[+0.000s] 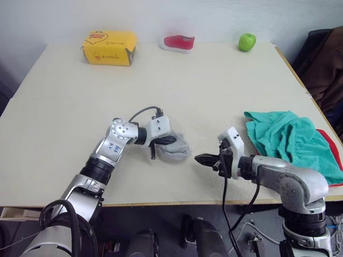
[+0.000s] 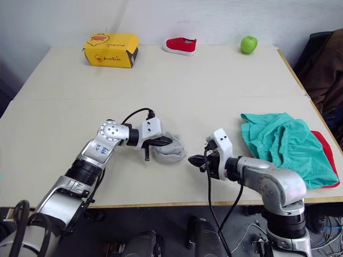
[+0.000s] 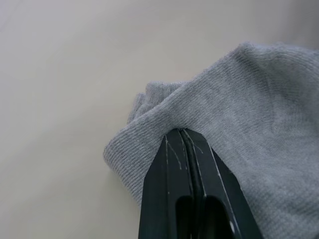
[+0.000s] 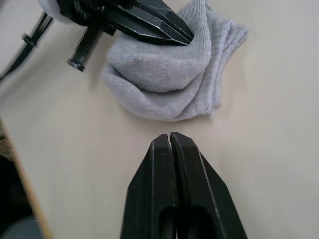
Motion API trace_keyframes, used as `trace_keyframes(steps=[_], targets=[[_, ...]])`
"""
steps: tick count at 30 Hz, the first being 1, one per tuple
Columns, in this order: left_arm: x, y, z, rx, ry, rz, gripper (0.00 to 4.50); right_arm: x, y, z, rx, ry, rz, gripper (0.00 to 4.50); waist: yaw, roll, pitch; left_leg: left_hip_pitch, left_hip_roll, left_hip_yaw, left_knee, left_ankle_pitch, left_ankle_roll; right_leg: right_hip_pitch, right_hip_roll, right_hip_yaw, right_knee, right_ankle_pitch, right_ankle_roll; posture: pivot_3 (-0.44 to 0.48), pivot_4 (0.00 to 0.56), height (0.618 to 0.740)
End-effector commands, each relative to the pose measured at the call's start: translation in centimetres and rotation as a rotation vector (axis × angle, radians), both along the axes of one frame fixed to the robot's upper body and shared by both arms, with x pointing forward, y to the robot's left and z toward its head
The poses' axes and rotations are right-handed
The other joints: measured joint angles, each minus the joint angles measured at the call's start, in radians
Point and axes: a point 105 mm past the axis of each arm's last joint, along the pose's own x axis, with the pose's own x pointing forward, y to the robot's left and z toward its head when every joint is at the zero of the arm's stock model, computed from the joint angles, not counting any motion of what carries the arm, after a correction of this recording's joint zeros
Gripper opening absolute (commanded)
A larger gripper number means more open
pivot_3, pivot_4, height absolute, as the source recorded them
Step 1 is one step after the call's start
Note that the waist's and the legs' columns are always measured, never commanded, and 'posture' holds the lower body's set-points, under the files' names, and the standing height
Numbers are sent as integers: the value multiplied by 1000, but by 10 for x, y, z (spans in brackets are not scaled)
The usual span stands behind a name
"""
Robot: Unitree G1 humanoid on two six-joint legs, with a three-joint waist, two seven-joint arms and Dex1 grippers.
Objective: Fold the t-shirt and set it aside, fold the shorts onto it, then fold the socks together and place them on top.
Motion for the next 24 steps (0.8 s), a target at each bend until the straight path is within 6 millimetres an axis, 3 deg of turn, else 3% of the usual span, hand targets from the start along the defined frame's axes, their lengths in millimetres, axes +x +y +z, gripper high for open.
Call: trace_keyframes(steps=[1,8,14,19,24], targets=[[-1,3,-16,42,26,23,0,4,-4,-8,146,154,-74,1536,0,0,0,0,0,0,0,0,0,0,0,0,0,0,0,0,150,740],[-1,2,-14,36,17,28,0,25,28,-25,223,327,-120,3856,-12,2,-1,0,0,1,0,0,0,-1,0,1,2,0,0,0,150,740],[1,6,-12,37,5,46,0,52,64,-18,291,430,-150,3856,-18,4,-5,1,0,1,0,0,0,-1,0,2,3,0,0,0,150,740],[2,11,-9,36,-1,66,0,63,74,-23,282,473,-190,3856,-22,6,-7,1,0,1,0,0,0,-1,0,2,3,0,0,0,150,740],[4,17,-8,26,-4,93,0,66,71,-22,298,461,-206,2531,-33,8,-10,1,0,1,0,0,-1,-1,0,2,3,0,0,0,150,740]])
